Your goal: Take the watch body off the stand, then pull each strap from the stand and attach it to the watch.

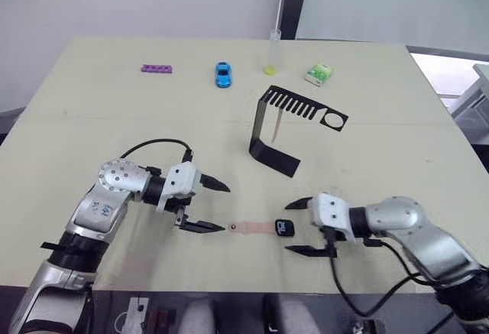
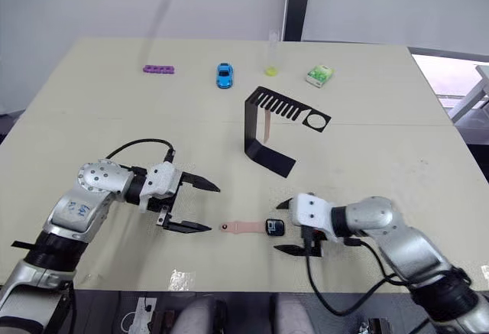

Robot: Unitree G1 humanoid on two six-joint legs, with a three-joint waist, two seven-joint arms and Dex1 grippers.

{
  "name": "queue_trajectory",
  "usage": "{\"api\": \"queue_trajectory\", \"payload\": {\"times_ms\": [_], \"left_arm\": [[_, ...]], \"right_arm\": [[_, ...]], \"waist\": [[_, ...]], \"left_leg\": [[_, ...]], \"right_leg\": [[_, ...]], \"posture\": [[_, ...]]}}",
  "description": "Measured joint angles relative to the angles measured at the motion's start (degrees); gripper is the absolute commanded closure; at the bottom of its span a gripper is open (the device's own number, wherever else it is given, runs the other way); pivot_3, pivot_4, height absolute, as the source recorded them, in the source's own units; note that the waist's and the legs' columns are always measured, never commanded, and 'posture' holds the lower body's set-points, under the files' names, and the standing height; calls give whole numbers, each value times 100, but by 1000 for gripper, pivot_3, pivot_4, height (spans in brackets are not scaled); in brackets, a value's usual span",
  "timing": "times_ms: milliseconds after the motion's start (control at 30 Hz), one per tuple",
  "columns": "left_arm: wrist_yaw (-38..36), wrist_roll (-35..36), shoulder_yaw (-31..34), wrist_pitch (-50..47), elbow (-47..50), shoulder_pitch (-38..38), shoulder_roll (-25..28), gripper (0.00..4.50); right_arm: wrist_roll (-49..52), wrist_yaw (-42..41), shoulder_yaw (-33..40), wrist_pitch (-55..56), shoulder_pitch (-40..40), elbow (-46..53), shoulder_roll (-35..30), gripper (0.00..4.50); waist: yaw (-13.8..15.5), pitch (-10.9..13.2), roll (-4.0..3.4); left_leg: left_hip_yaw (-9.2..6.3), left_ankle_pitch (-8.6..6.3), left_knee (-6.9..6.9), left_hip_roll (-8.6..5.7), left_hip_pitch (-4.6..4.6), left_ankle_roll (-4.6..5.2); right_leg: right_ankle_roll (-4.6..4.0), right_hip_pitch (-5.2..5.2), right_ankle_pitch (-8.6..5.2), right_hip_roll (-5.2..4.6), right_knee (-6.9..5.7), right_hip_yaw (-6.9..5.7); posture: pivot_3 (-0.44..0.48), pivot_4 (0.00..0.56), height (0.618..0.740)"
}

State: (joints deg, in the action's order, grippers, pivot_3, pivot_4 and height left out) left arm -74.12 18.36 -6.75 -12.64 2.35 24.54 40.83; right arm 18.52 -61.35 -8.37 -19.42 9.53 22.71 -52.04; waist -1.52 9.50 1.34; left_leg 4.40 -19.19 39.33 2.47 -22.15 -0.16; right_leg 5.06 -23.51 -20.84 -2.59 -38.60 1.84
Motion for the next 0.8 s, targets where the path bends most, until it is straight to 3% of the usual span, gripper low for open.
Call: {"api": "queue_trajectory", "payload": {"times_ms": [133, 300, 433, 500, 600, 800], "left_arm": [[554, 632, 849, -836, 196, -463, 48, 0], [1484, 1361, 2257, -1917, 319, -1229, 79, 0], [1921, 1500, 3066, -2052, -211, -1435, 106, 0], [1894, 1478, 3157, -1934, -646, -1440, 233, 0], [1748, 1359, 3111, -1641, -790, -1405, 347, 0], [1946, 1355, 2329, -1515, 429, -1088, -177, 0]], "right_arm": [[850, -34, 1826, -415, -1068, 308, -192, 65], [1233, 30, 4181, -743, -2712, 148, 194, 65], [1353, 204, 5295, -883, -3402, 32, 646, 65], [1522, 350, 5545, -1006, -3465, 56, 803, 65], [1690, 557, 5529, -1155, -3339, 233, 870, 65], [2087, 1575, 4287, -1794, -2060, 645, 1173, 65]], "waist": [[9, -2, 4], [14, -4, 6], [-8, -4, 5], [-29, -3, 5], [-24, -3, 5], [6, -7, 3]], "left_leg": [[-5, 0, -1, 0, 4, 0], [-8, 0, -9, -2, 12, -1], [-4, 2, -24, -5, 43, -5], [0, -15, -53, -1, 116, 20], [1, -17, -54, -2, 116, 17], [-1, -2, -49, -5, 99, -12]], "right_leg": [[0, 11, 0, 0, 5, -1], [0, 19, 0, 2, 8, 1], [0, 48, 0, 3, 35, 6], [-6, 119, -3, 6, 78, 6], [-6, 118, -4, 3, 77, 7], [-5, 104, -3, -1, 59, 5]], "posture": [[0, 150, 740], [0, 150, 740], [0, 150, 740], [0, 150, 740], [0, 150, 740], [0, 150, 740]]}}
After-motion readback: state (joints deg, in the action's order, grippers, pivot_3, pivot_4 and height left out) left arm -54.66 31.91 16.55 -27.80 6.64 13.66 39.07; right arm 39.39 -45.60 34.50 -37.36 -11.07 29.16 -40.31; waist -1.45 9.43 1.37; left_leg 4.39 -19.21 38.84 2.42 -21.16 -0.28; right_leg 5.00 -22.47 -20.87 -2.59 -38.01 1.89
